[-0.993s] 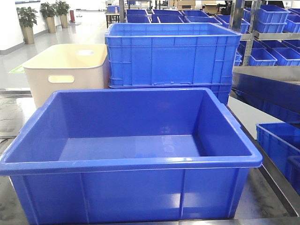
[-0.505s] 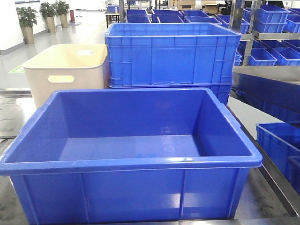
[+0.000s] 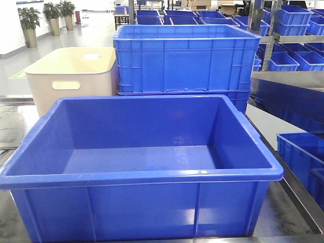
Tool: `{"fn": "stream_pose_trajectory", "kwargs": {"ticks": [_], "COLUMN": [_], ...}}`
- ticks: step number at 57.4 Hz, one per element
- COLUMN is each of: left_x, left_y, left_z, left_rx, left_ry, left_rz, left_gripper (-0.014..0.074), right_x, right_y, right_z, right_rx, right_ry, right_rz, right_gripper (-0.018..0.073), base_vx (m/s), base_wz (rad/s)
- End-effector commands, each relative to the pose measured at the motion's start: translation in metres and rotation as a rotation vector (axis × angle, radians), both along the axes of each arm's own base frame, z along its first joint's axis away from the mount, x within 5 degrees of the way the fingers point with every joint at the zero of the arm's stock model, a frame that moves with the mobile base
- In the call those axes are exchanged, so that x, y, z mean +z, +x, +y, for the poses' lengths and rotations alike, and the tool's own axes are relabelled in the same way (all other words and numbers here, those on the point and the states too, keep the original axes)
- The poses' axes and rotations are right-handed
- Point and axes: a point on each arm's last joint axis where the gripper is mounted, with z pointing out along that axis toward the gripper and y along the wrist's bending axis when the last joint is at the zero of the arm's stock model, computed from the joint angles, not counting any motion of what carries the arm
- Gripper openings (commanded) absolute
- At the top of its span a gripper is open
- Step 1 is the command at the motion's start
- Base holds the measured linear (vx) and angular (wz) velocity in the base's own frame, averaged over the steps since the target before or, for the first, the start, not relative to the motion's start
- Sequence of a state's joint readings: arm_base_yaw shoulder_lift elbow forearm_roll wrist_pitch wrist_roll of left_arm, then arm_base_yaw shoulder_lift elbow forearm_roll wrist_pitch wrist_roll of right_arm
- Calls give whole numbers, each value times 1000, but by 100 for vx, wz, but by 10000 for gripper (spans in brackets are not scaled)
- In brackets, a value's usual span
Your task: Pick red and yellow blocks into blue bin
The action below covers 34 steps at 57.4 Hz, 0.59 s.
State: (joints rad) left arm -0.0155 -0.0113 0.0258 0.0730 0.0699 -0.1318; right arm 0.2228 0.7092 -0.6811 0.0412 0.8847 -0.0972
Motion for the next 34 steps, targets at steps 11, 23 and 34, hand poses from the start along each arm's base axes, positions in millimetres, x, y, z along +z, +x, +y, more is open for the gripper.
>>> {"fn": "stream_pose_trajectory", "kwargs": {"ticks": [11, 23, 34], "left_x": [14, 14, 14], "left_y": [-3, -3, -3], "left_z": [-1, -1, -1], "left_rx": [-8, -8, -8], "left_ry": [-11, -11, -11], "left_rz": [-111, -110, -110], "left_gripper": [-1, -1, -1], "right_x": [15, -2, -42], "right_y": [0, -22, -37], "right_z": [-1, -20, -27], "right_rx": [-2, -136, -212], "right_ry": [20, 42, 67], "right_rz": [-111, -419, -621], "right_gripper": [-10, -10, -10], "base_vx": [0, 0, 0], "base_wz": [0, 0, 0]}}
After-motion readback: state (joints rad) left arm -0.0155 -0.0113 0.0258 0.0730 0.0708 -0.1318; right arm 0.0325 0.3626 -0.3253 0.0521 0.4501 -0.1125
